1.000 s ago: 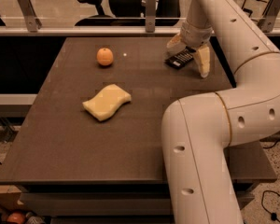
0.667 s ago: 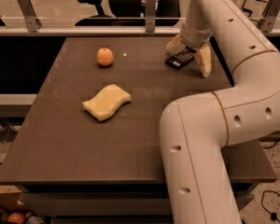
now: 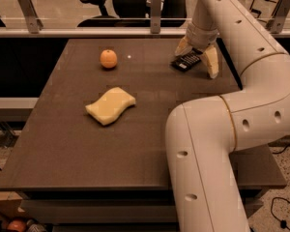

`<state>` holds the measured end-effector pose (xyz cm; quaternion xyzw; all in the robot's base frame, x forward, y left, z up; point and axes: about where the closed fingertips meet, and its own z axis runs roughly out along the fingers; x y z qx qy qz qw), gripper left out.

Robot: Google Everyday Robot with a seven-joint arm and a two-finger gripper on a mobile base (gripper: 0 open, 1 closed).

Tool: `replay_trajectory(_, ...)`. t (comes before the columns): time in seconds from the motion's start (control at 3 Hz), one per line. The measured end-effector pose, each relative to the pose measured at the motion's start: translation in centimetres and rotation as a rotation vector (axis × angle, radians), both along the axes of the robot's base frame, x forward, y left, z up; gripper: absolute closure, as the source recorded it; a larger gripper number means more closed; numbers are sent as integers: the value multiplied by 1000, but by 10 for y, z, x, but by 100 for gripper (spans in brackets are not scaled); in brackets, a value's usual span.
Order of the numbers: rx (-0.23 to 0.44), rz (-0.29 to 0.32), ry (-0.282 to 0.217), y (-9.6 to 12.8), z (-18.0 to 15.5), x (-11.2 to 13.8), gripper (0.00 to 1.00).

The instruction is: Move rxbar chocolate near sponge

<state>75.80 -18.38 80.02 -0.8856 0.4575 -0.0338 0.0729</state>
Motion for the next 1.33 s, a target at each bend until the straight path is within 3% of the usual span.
replay_trajectory(0.67,0,0,0,0,12,-1,88)
replay_trajectory(1.0,0,1,-1,3,21,-8,100)
replay_trajectory(1.33,0,1,-1,3,21,-8,100)
